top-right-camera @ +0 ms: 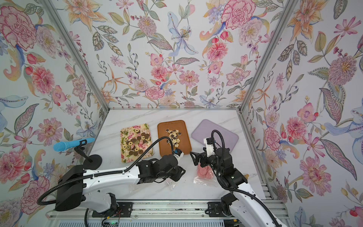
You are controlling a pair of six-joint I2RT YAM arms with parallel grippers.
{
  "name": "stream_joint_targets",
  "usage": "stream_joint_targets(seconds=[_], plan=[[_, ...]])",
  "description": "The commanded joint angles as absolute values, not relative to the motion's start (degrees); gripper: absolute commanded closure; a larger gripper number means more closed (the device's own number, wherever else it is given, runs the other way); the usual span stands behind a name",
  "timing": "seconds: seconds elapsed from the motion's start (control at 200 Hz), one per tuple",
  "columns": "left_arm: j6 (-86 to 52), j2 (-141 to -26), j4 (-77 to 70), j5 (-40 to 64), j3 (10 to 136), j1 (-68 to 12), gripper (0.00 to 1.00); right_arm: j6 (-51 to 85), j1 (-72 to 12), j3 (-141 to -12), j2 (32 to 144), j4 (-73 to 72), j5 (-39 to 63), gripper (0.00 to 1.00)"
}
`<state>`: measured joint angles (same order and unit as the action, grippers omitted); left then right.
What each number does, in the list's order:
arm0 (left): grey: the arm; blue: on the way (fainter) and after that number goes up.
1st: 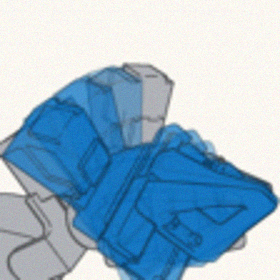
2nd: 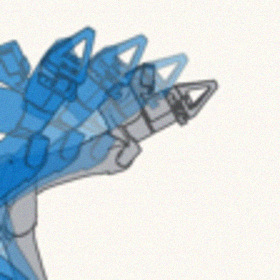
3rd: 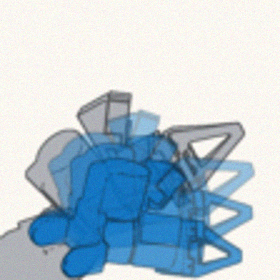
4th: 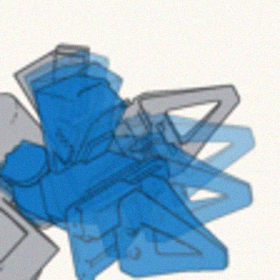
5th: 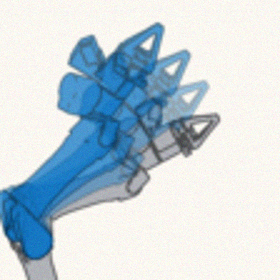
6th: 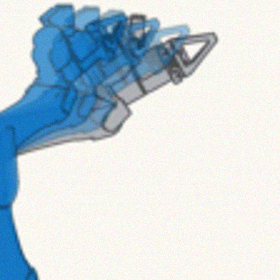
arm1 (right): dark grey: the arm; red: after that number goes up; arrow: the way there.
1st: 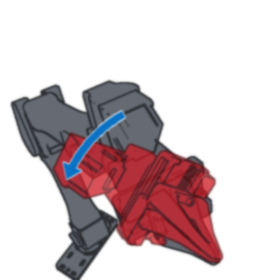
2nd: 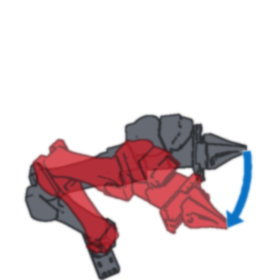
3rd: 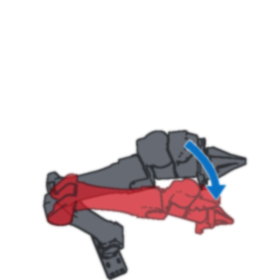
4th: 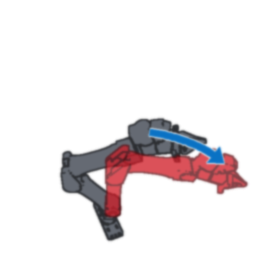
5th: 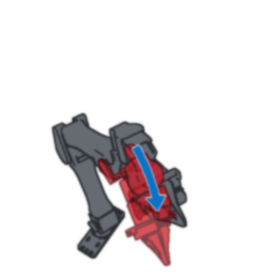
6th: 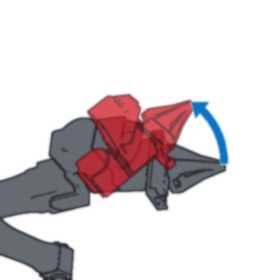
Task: Pour cookies out of the ziploc bag
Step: Place the ziploc bag at the center of the board, then adjust the ziploc bag at the center of the board.
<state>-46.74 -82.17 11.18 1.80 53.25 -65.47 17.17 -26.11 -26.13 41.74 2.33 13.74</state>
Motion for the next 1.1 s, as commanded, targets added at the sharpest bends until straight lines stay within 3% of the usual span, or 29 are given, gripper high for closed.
stream_joint_targets(seconds=[0.0, 0.2, 0.355, 0.556, 0.941, 1.006, 1.091], plan=[[-42.45, -82.1, 10.79, 4.53, 49.04, -60.12, 0.57, 19.72, -28.04, -27.81, 44.44, 0.04, 12.61, 0.0], [-36.37, -83.23, 5.49, 15.33, 51.59, -57.83, 0.6, 25.48, -31.85, -34.32, 48.45, 17.22, -2.99, 0.0], [-34.42, -92.22, 6.51, 27.47, 58.24, -58.82, 0.55, 33.84, -32.34, -30.25, 45.14, 17.84, -8.51, 0.0], [-40.1, -101.41, -2.02, 34.45, 59.01, -60.71, 0.51, 30.93, -25.47, -30.14, 45.28, 18.42, -1.11, 0.0], [-47.64, -108.57, -9.67, 35.24, 62.49, -63.98, 0.51, 25.45, -9.47, -29.03, 41.49, 18.37, 13.44, 0.0], [-47.71, -109.19, -9.46, 35.49, 63.44, -64.16, 0.57, 24.93, -8.49, -28.75, 41.27, 18.44, 14.46, 0.0], [-47.9, -109.67, -8.25, 35.02, 64.11, -64.01, 0.82, 24.52, -7.84, -28.65, 41.16, 18.33, 14.99, 0.0]])
